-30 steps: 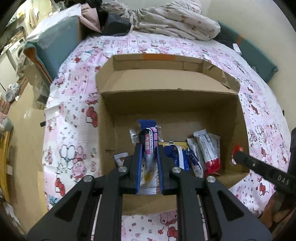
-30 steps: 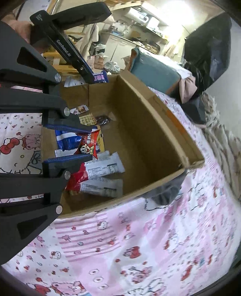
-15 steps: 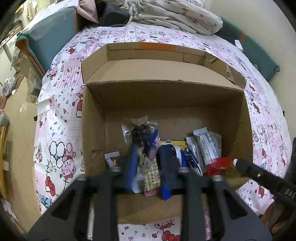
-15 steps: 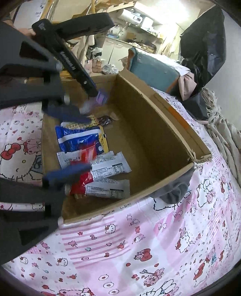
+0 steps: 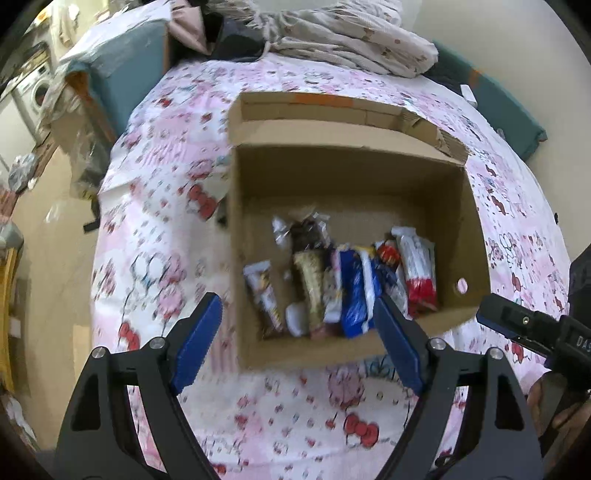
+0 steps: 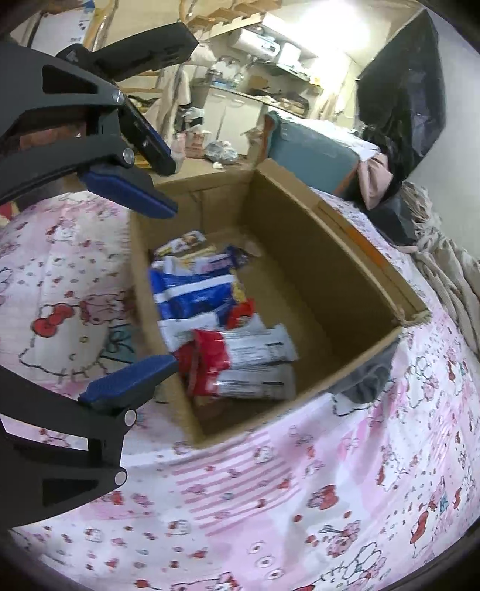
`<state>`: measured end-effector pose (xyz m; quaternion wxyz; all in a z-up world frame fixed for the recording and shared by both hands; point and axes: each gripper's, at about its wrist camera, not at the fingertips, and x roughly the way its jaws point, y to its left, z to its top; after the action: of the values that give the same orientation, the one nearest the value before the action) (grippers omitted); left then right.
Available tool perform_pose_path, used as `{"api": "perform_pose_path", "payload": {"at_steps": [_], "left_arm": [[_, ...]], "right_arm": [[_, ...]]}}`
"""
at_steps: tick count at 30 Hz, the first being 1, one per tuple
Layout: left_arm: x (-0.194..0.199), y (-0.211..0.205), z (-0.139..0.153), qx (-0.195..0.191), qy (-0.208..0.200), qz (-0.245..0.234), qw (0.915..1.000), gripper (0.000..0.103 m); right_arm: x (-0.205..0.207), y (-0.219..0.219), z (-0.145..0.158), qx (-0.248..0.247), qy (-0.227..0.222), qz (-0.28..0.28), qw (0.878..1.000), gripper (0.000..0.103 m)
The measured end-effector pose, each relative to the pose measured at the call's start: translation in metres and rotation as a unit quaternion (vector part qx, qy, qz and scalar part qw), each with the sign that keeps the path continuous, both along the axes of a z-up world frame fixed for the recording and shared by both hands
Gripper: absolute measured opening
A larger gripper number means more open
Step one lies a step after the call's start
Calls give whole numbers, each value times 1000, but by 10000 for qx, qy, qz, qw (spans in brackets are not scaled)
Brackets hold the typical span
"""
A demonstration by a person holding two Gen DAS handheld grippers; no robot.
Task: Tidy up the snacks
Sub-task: 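Move the right tool to the snacks and grasp a small brown wrapped pastry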
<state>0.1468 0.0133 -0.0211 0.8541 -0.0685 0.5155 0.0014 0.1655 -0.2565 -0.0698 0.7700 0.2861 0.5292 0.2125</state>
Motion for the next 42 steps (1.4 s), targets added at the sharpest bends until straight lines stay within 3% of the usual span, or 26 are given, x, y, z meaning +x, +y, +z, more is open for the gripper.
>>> {"api": "perform_pose_path", "payload": {"at_steps": [5,14,17,20,30,33,36,40,42], "left_arm": [[-29,23,-5,-136,302,250,9991,82],[-44,56,-10,-592,275,793,9947,82],[-40,61,-9,-679,232,909,9933,82],[-38,63,-11,-759,256,990,9919,82],[-37,61,-8,-1011,283,988,9896,82],[-38,61,-8,-1048,288,1025,9888,82],[-39,64,-7,-1112,285,1074,9876,82],[-39,64,-5,-1143,253,1060,9875,82],[-39,63,-4,-1111,225,1047,9880,82]], "right_arm": [[-10,24,-18,-199,252,363,9988,79],[12,91,-72,-1372,452,1245,9817,79],[17,111,-84,-1376,483,1295,9808,79],[16,133,-89,-1771,400,1363,9739,89],[-11,171,-98,-2751,-290,730,9582,89],[-23,178,-99,-3004,-642,777,9485,76],[-32,179,-98,-2981,-796,830,9476,62],[-42,169,-94,-2612,-820,847,9581,48],[-40,157,-93,-2481,-783,884,9615,47]]}}
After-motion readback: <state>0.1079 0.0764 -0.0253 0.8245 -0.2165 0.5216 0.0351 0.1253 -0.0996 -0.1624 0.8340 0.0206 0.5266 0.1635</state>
